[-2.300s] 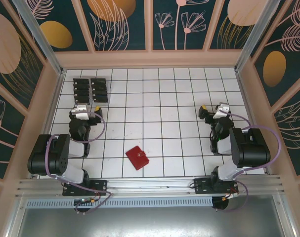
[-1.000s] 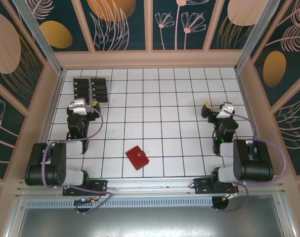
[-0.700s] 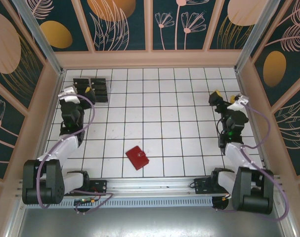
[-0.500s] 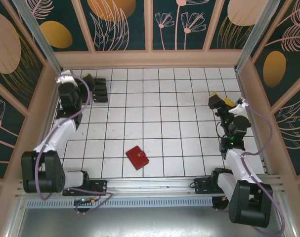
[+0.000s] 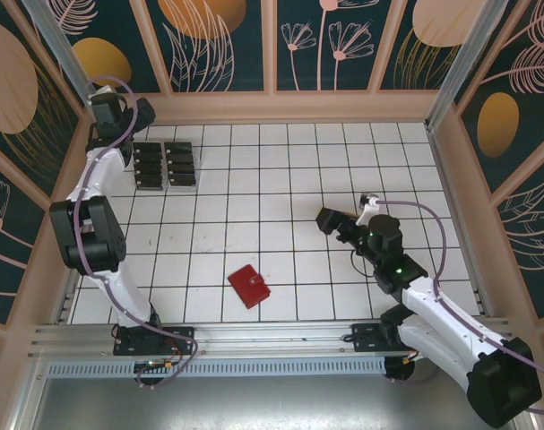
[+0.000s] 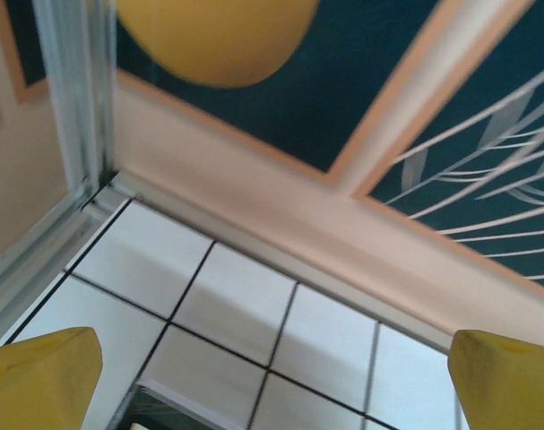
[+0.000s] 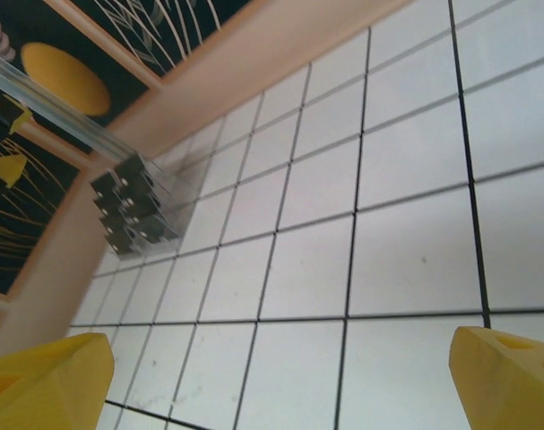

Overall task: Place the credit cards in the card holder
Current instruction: Move the storage box to the center of the table.

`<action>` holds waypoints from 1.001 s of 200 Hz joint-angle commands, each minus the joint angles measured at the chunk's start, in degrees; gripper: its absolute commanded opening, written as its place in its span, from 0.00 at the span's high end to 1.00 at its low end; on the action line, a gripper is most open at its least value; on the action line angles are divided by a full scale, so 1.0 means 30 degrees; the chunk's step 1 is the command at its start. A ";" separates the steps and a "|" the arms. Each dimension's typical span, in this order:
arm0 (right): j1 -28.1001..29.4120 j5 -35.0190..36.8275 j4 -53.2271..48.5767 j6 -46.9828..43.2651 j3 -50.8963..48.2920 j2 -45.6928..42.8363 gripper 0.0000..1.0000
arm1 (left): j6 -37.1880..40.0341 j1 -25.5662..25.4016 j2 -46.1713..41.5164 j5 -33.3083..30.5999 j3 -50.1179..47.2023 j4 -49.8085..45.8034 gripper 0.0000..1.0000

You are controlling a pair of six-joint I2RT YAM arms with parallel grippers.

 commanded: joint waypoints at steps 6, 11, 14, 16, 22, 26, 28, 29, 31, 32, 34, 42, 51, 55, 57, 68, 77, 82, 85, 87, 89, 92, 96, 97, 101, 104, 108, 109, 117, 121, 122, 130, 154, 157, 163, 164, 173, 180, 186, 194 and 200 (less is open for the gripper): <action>0.0303 0.0699 -0.1161 -0.0213 0.0317 0.1004 0.04 | -0.0771 0.0968 0.1362 0.1582 0.0714 -0.0704 0.01; 0.0325 0.0650 -0.1097 -0.0253 0.0353 0.1263 0.04 | -0.0772 0.1088 0.1523 0.1728 0.0628 -0.0477 0.01; 0.0320 0.0620 -0.1052 -0.0279 0.0382 0.1448 0.04 | -0.0786 0.1167 0.1622 0.1810 0.0596 -0.0351 0.01; 0.0329 0.0587 -0.1020 -0.0284 0.0390 0.1532 0.04 | -0.0783 0.1219 0.1645 0.1821 0.0569 -0.0290 0.01; 0.0332 0.0513 -0.0903 -0.0337 0.0491 0.1860 0.04 | -0.0773 0.1340 0.1850 0.1963 0.0489 -0.0024 0.01; 0.0332 0.0473 -0.0847 -0.0366 0.0532 0.2064 0.04 | -0.0764 0.1419 0.1904 0.2106 0.0438 0.0165 0.01; 0.0347 0.0445 -0.0815 -0.0387 0.0578 0.2163 0.04 | -0.0770 0.1450 0.1972 0.2195 0.0412 0.0249 0.01; 0.0340 0.0425 -0.0805 -0.0410 0.0605 0.2233 0.04 | -0.0771 0.1475 0.2011 0.2249 0.0393 0.0283 0.01; 0.0334 0.0396 -0.0775 -0.0442 0.0655 0.2336 0.04 | -0.0771 0.1516 0.2108 0.2333 0.0357 0.0374 0.01; 0.0348 0.0387 -0.0771 -0.0467 0.0673 0.2378 0.04 | -0.0771 0.1537 0.2108 0.2362 0.0351 0.0404 0.01; 0.0336 0.0357 -0.0745 -0.0500 0.0738 0.2475 0.04 | -0.0771 0.1531 0.2177 0.2464 0.0346 0.0477 0.01; 0.0336 0.0264 -0.0678 -0.0604 0.0885 0.2842 0.04 | -0.0771 0.1641 0.2444 0.2782 0.0251 0.0870 0.01; 0.0334 0.0230 -0.0620 -0.0721 0.1060 0.3204 0.04 | -0.0844 0.1690 0.2701 0.3138 0.0101 0.1360 0.01; 0.0332 0.0230 -0.0612 -0.0775 0.1110 0.3353 0.04 | -0.0884 0.1699 0.2809 0.3358 0.0015 0.1623 0.01; 0.0347 0.0230 -0.0588 -0.0804 0.1125 0.3415 0.04 | -0.0910 0.1682 0.2872 0.3468 -0.0016 0.1763 0.01; 0.0347 0.0226 -0.0619 -0.0943 0.1284 0.3765 0.04 | -0.1052 0.1715 0.3172 0.3941 -0.0174 0.2384 0.01; 0.0332 0.0230 -0.0673 -0.1016 0.1374 0.3998 0.04 | -0.1193 0.1722 0.3443 0.4313 -0.0237 0.2861 0.01; 0.0332 0.0222 -0.0670 -0.1046 0.1434 0.4105 0.04 | -0.1227 0.1718 0.3586 0.4580 -0.0256 0.3102 0.01; 0.0332 0.0207 -0.0699 -0.1073 0.1450 0.4165 0.04 | -0.1253 0.1732 0.3660 0.4701 -0.0291 0.3253 0.01; 0.0332 0.0203 -0.0705 -0.1098 0.1474 0.4196 0.04 | -0.1280 0.1712 0.3707 0.4785 -0.0320 0.3336 0.01; 0.0332 0.0201 -0.0707 -0.1112 0.1480 0.4226 0.04 | -0.1294 0.1714 0.3748 0.4835 -0.0327 0.3451 0.01; 0.0340 0.0201 -0.0707 -0.1122 0.1508 0.4264 0.04 | -0.1331 0.1721 0.3819 0.4919 -0.0369 0.3579 0.01; 0.0333 0.0201 -0.0729 -0.1157 0.1551 0.4341 0.04 | -0.1381 0.1732 0.3896 0.5028 -0.0429 0.3756 0.01; 0.0333 0.0201 -0.0718 -0.1161 0.1546 0.4347 0.04 | -0.1384 0.1733 0.3917 0.5042 -0.0437 0.3808 0.01; 0.0336 0.0228 -0.0750 -0.1213 0.1590 0.4417 0.04 | -0.1421 0.1718 0.3966 0.5109 -0.0495 0.3977 0.01; 0.0333 0.0230 -0.0778 -0.1222 0.1635 0.4453 0.04 | -0.1442 0.1732 0.4026 0.5188 -0.0537 0.4081 0.01; 0.0332 0.0256 -0.0816 -0.1292 0.1711 0.4473 0.04 | -0.1471 0.1718 0.4090 0.5296 -0.0609 0.4261 0.01; 0.0332 0.0258 -0.0835 -0.1302 0.1714 0.4501 0.04 | -0.1487 0.1726 0.4102 0.5323 -0.0616 0.4310 0.01; 0.0333 0.0303 -0.0905 -0.1425 0.1811 0.4576 0.04 | -0.1550 0.1731 0.4219 0.5586 -0.0759 0.4665 0.01; 0.0332 0.0343 -0.0976 -0.1469 0.1858 0.4609 0.04 | -0.1589 0.1721 0.4276 0.5703 -0.0779 0.4760 0.01; 0.0332 0.0345 -0.0988 -0.1478 0.1875 0.4613 0.04 | -0.1605 0.1713 0.4297 0.5732 -0.0788 0.4765 0.01; 0.0332 0.0391 -0.1127 -0.1586 0.1993 0.4653 0.04 | -0.1714 0.1729 0.4393 0.5954 -0.0898 0.4994 0.01; 0.0304 0.0509 -0.1457 -0.1850 0.2212 0.4639 0.04 | -0.2098 0.1730 0.4597 0.6589 -0.1376 0.5872 0.01; 0.0318 0.0521 -0.1493 -0.1888 0.2240 0.4624 0.04 | -0.2153 0.1730 0.4606 0.6633 -0.1427 0.5984 0.01; 0.0303 0.0545 -0.1565 -0.1923 0.2301 0.4620 0.04 | -0.2270 0.1720 0.4584 0.6745 -0.1618 0.6213 0.01; 0.0303 0.0549 -0.1576 -0.1910 0.2302 0.4619 0.04 | -0.2282 0.1727 0.4583 0.6751 -0.1648 0.6253 0.01; 0.0289 0.0553 -0.1672 -0.1963 0.2330 0.4555 0.04 | -0.2408 0.1717 0.4537 0.6943 -0.1985 0.6620 0.01; 0.0274 0.0582 -0.1727 -0.2013 0.2332 0.4507 0.04 | -0.2489 0.1707 0.4524 0.7069 -0.2206 0.6841 0.01; 0.0275 0.0607 -0.1783 -0.2015 0.2339 0.4469 0.04 | -0.2550 0.1709 0.4524 0.7186 -0.2339 0.6923 0.01; 0.0274 0.0626 -0.1838 -0.2015 0.2332 0.4412 0.04 | -0.2642 0.1721 0.4524 0.7315 -0.2546 0.7013 0.01; 0.0274 0.0640 -0.1878 -0.2043 0.2332 0.4365 0.04 | -0.2675 0.1734 0.4473 0.7503 -0.2738 0.7164 0.01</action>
